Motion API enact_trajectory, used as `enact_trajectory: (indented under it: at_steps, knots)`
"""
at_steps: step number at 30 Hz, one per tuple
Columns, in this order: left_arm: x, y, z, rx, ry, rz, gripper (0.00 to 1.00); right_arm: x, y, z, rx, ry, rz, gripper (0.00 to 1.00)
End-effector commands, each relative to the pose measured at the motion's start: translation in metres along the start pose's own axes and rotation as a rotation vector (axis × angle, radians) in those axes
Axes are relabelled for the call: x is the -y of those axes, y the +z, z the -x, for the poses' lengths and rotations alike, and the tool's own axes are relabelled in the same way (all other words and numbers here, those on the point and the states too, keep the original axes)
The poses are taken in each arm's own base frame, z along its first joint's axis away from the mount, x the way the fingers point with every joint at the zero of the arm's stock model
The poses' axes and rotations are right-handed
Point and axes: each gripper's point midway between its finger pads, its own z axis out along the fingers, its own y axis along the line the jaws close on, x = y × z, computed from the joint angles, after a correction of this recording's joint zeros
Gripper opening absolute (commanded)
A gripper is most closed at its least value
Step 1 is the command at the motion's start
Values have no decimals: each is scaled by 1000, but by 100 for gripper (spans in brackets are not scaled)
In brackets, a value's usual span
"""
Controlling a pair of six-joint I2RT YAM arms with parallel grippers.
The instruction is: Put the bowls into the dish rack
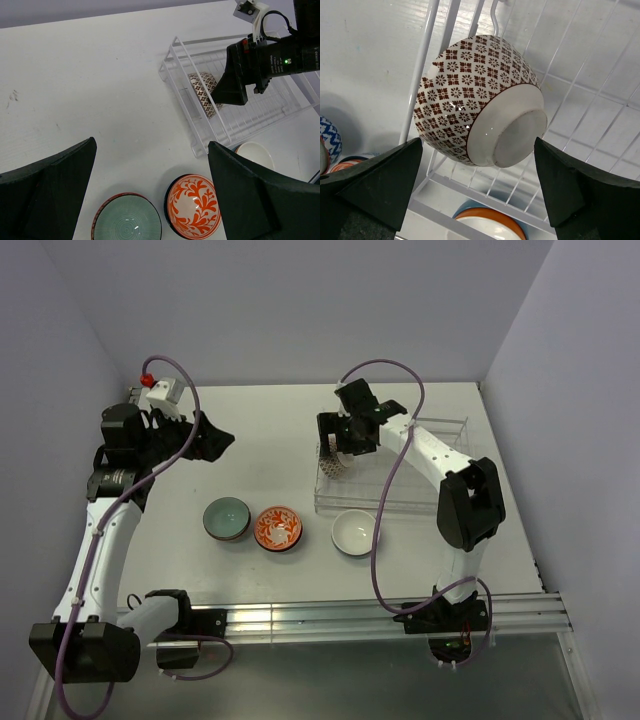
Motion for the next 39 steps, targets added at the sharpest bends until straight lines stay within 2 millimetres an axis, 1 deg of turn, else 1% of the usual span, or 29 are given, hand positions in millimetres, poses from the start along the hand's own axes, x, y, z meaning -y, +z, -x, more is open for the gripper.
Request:
enact_trajectory:
  at_steps: [1,7,8,10,11,12,13,14,15,16,17,18,19,20,21,22,23,24,25,26,27,28,30,31,34,35,39]
  knots:
    - [6,-7,7,32,25,-16,99,-16,-15,24,74,-4,46,100]
    - [7,-10,0,13,24,-12,100,-15,-32,31,112,-15,49,100]
    - [6,-10,-2,5,32,-9,99,-16,-40,33,126,-18,59,100]
    - [3,-12,-8,-15,43,5,99,-8,-45,35,136,-15,54,100]
    - [3,-13,-10,-24,48,9,99,-8,-54,37,149,-17,62,100]
    - [2,-14,-13,-34,55,13,99,-1,-56,36,150,-17,54,100]
    - [0,-16,-20,-57,63,19,100,2,-60,36,156,-16,52,100]
    - [-1,-18,-22,-65,70,27,99,4,-68,37,168,-18,57,100]
    - [-2,-19,-27,-78,73,30,100,13,-70,36,167,-15,49,100]
    - [-3,-21,-34,-105,83,35,99,17,-78,38,181,-11,52,100]
    - [-5,-22,-40,-125,79,40,99,19,-81,37,176,-10,65,100]
    - [-14,-26,-43,-137,99,62,99,23,-85,37,178,-20,68,100]
    - [-18,-26,-50,-165,133,62,99,34,-94,38,179,-14,61,100]
    - [-18,-30,-66,-229,127,55,98,38,-99,40,183,-15,64,100]
    - [-15,-31,-75,-265,148,17,98,38,-106,41,188,-40,89,100]
    - [-18,-33,-88,-320,217,-17,97,46,-117,44,206,-37,95,100]
    - [-15,-40,-108,-390,213,-50,96,50,-123,42,205,-42,101,100]
    - [-12,-44,-117,-423,237,-90,96,53,-127,41,208,-68,103,100]
    - [-16,-46,-128,-466,330,-138,96,52,-136,39,219,-84,125,100]
    - [-14,-49,-130,-489,355,-161,95,57,-140,34,206,-85,126,100]
    - [-9,-57,-141,-542,340,-202,95,58,-143,30,198,-104,132,100]
    - [-10,-60,-146,-565,437,-269,94,55,-149,23,189,-111,159,100]
    - [-6,-65,-153,-585,483,-320,92,59,-152,16,178,-123,171,100]
    - [-6,-67,-156,-591,534,-348,92,58,-156,13,180,-128,183,100]
    - [-12,-73,-178,-639,612,-403,91,58,-162,3,151,-136,198,100]
    - [-14,-75,-188,-667,613,-419,89,56,-163,1,145,-139,209,100]
    - [-24,-74,-214,-754,628,-472,86,53,-168,-3,132,-132,231,100]
